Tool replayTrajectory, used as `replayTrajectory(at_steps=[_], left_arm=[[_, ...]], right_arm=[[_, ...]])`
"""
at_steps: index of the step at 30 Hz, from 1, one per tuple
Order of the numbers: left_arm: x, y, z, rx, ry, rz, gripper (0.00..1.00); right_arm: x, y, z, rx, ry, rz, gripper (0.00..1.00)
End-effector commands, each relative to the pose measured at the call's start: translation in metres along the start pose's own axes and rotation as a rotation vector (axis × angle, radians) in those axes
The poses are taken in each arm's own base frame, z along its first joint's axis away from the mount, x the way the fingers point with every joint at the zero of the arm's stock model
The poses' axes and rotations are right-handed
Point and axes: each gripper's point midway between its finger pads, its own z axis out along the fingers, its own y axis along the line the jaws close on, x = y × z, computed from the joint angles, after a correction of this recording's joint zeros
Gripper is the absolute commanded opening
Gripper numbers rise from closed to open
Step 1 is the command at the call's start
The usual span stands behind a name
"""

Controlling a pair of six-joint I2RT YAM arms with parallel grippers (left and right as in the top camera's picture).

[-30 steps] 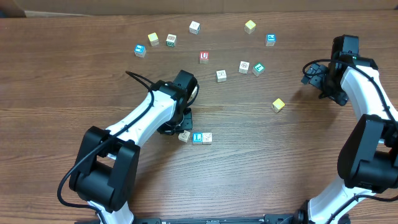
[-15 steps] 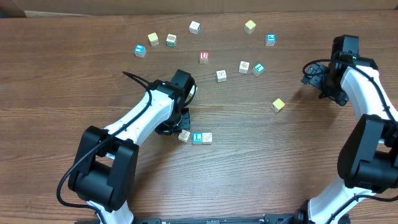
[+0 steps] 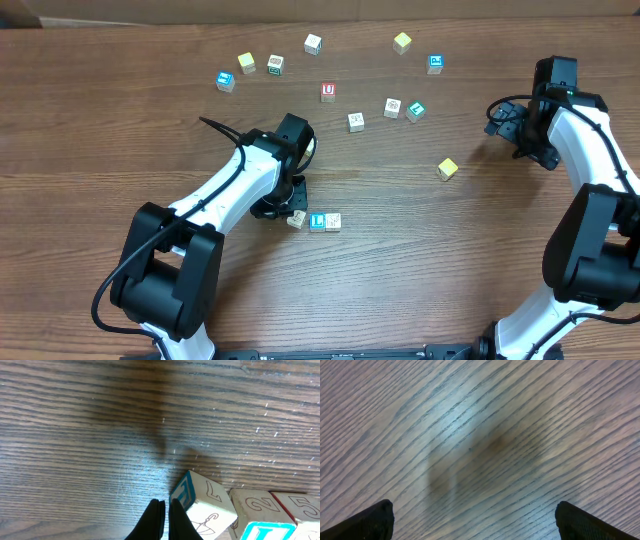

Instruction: Form a horizontal line

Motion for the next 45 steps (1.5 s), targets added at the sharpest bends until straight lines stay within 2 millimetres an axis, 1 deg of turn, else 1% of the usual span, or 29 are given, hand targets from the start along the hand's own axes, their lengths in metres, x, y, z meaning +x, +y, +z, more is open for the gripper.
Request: replayTrajectory(at_steps=[1,6,20,25,29,39,45], left_arm=[[0.009,-0.001,0.009,0.001,0.044,0.033,0.04],[0.013,-0.007,0.009,0.03,0.064,0.043,0.04],[0.017,-0.006,0.009,0.03,0.081,0.041,0.04],[0.017,-0.007,0.009,0.029,0.083,-0.014,0.04],[0.017,-0.007,0.009,0.028,0.083,-0.017,0.04],[0.021,-0.013,0.009,0.035,0.087,0.002,0.04],[0.021,-0.013,0.009,0.034,0.087,-0.007,0.04]], right_arm=[[-0.012,0.002,-0.013,-0.012,-0.044,0.005,1.0],[-0.012,0.002,-0.013,-0.012,-0.044,0.005,1.0],[-0.012,0.002,-0.013,-0.012,-0.044,0.005,1.0],[-0.012,0.002,-0.013,-0.012,-0.044,0.005,1.0],[-0.012,0.002,-0.013,-0.012,-0.044,0.005,1.0],[-0.012,0.002,-0.013,-0.012,-0.045,0.005,1.0],[-0.012,0.002,-0.013,-0.012,-0.044,0.005,1.0]])
